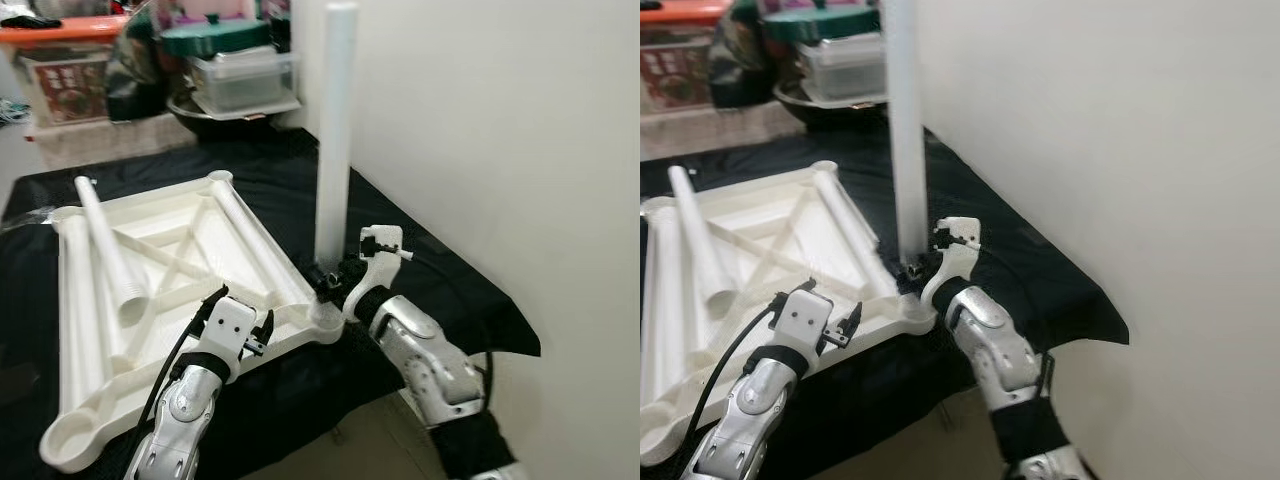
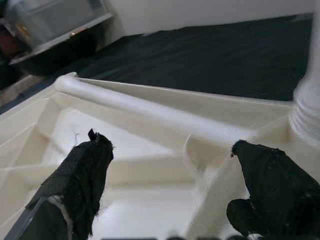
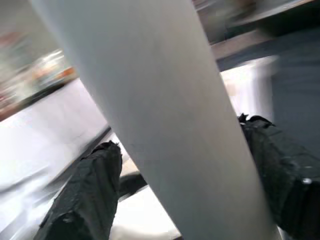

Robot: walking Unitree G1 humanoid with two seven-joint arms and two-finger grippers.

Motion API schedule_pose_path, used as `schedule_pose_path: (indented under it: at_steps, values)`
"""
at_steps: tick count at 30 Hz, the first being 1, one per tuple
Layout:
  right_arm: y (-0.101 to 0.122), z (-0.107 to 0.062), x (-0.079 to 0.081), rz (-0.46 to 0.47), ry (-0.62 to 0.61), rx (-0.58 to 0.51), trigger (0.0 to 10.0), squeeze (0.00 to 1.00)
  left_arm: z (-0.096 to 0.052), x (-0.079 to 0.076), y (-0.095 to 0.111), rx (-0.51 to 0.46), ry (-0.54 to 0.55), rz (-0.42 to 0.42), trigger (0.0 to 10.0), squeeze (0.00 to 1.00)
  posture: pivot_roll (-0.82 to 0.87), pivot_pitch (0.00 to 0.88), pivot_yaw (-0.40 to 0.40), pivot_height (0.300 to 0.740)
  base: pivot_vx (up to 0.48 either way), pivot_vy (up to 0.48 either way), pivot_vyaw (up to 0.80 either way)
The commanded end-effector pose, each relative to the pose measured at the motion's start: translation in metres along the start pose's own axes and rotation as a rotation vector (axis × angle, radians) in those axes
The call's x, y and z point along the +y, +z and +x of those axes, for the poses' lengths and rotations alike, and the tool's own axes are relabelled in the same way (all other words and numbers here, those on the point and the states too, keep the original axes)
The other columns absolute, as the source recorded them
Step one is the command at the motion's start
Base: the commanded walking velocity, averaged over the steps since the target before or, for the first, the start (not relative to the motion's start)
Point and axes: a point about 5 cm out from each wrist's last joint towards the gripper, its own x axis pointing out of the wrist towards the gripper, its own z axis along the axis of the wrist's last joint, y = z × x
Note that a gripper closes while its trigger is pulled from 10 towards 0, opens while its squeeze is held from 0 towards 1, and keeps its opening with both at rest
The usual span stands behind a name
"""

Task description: Building children table

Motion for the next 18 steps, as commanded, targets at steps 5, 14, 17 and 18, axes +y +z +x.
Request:
schedule_pose_path:
  at_steps: [5, 14, 17, 18]
  values:
    - [0.0, -0.012, 0.042, -0.048, 0.53, 0.099, 10.0, 0.0, 0.0, 0.003, -0.001, 0.002, -0.001, 0.012, 10.0, 0.0, 0.07, 0.0, -0.024, 0.74, 0.0, 0.0, 0.0]
    - [-0.019, -0.002, 0.029, -0.151, 0.459, 0.173, 0.0, 0.0, -0.003, 0.005, -0.002, 0.008, 0.024, 0.015, 10.0, 0.0, 0.09, 0.0, -0.041, 0.74, 0.0, 0.0, 0.0]
    - [-0.019, 0.013, 0.001, -0.154, 0.12, 0.16, 0.0, 0.0, -0.005, 0.005, -0.003, 0.012, 0.028, 0.015, 10.0, 0.0, 0.09, 0.0, -0.039, 0.74, 0.0, 0.0, 0.0]
    - [-0.02, 0.017, -0.014, -0.132, -0.055, 0.163, 0.0, 0.0, -0.006, 0.005, -0.004, 0.014, 0.029, 0.015, 10.0, 0.0, 0.09, 0.0, -0.039, 0.74, 0.0, 0.0, 0.0]
